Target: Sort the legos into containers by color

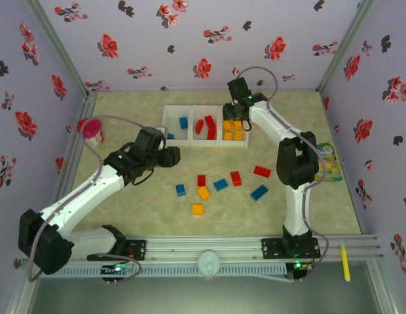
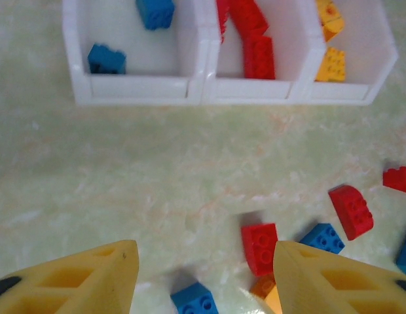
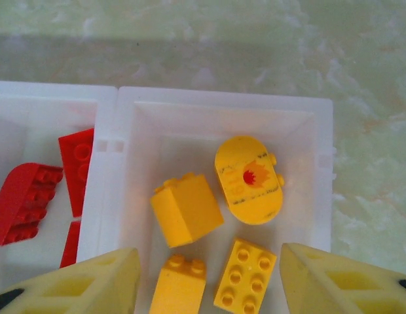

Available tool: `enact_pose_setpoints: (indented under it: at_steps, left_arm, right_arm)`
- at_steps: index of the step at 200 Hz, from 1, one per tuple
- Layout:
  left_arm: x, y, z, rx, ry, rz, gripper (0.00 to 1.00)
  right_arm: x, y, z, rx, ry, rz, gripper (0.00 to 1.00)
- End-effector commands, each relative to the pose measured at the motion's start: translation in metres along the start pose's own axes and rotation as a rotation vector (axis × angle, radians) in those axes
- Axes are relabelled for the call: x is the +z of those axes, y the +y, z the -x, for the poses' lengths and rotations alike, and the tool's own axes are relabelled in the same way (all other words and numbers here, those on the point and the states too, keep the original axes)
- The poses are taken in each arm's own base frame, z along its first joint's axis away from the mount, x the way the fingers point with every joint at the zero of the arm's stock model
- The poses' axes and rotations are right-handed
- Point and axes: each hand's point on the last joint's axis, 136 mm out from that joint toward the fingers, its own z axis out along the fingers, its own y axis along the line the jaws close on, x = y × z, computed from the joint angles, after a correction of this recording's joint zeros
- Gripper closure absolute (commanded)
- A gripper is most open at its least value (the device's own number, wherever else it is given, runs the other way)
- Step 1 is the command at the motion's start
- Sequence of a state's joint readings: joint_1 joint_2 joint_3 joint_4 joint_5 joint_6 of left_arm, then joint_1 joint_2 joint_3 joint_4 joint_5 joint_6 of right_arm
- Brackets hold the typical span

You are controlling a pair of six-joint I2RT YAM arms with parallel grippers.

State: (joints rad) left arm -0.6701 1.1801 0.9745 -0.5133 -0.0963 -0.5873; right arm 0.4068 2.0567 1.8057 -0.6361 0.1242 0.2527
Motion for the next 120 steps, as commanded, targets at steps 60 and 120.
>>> enact_pose_setpoints:
  at_steps: [60,120]
  left_arm:
    - [0.028,0.015,-0.105,-0.164,0.277,0.138,0.30]
    - [0.056,0.007,-0.131,-0.151,0.368,0.181,0.28]
  right_arm:
    - [-0.059,0.019,-0.041,-0.019,-0.024,0.090,0.37]
    - [-0.073,0.021,-0.072,-0.021,-0.012,0.093,0.34]
